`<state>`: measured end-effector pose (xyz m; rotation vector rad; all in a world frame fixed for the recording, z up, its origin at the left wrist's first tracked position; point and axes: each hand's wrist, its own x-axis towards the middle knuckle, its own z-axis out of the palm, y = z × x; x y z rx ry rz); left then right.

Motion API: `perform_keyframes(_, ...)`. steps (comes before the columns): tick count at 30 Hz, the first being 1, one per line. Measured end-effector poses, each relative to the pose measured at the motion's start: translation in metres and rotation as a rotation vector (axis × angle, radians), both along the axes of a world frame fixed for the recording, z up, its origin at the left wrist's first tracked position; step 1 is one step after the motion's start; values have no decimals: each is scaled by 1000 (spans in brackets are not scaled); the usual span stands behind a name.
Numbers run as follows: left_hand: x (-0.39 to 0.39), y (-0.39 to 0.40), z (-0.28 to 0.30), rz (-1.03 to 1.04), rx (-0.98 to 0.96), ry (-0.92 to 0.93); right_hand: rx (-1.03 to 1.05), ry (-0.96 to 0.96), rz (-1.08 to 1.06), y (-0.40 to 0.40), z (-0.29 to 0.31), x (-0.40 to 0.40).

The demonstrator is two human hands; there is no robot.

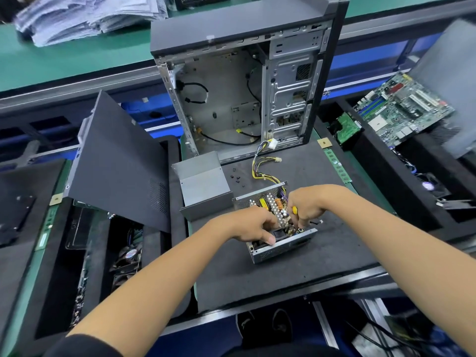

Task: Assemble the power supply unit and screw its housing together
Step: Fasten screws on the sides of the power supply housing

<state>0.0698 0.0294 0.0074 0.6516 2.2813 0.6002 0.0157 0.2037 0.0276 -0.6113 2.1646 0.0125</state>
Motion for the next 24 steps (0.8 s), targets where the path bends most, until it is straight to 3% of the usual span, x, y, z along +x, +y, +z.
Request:
perform_keyframes(13, -7, 8, 2, -77, -78, 37, -25, -31, 15, -2, -1, 2)
perform_keyframes(24, -8, 10, -3, -88, -68, 49, -62, -222, -20, 3, 0, 0)
